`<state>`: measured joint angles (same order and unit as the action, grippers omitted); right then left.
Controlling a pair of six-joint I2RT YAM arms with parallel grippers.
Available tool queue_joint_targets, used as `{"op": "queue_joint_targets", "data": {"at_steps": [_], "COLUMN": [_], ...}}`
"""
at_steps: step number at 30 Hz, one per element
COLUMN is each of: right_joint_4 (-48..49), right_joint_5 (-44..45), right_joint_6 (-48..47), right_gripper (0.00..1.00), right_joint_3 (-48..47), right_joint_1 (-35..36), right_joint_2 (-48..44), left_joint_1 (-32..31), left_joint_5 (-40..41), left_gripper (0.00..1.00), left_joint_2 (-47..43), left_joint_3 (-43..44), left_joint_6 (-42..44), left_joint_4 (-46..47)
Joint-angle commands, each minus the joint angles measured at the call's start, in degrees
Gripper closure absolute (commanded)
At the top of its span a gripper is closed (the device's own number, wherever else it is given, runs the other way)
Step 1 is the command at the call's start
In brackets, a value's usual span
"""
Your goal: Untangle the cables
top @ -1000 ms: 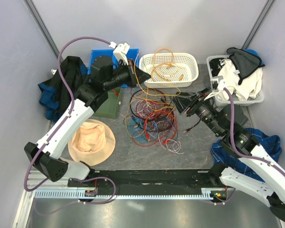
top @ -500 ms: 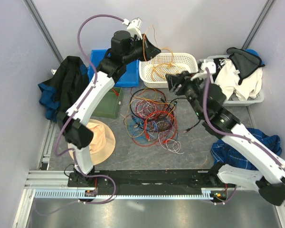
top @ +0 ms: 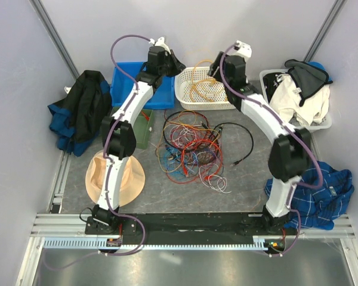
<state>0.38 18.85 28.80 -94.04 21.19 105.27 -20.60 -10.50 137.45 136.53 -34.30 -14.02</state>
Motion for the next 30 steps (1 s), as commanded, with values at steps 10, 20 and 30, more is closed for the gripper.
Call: {"op": "queue_joint_targets", "data": {"at_steps": [10,20,30], "right_joint_4": [-4.44,9.72,12.71], "right_joint_5": [-0.22,-10.76,-9.36], "right_joint_6": [0.12,2.67,-2.25], "right_gripper": [0.12,0.17,0.26], "right_joint_3": [-14.88,19.47,37.34], "right_joint_1": [-1.86,2.18,10.54], "right_joint_2": [9.00,-14.46,-18.18], "left_joint_1": [-1.37,-4.98,-12.35], "left_joint_5": [1.18,10.23,16.65], "left_gripper": [0.00,0.00,0.00], "left_joint_2": [-2.24,-31.33,-57.90], "left_joint_3": [0.24,-31.11,-75.33], "left_joint_6": [4.33,1.18,-7.17], "left_joint_4": [9.18,10.33,10.08]}}
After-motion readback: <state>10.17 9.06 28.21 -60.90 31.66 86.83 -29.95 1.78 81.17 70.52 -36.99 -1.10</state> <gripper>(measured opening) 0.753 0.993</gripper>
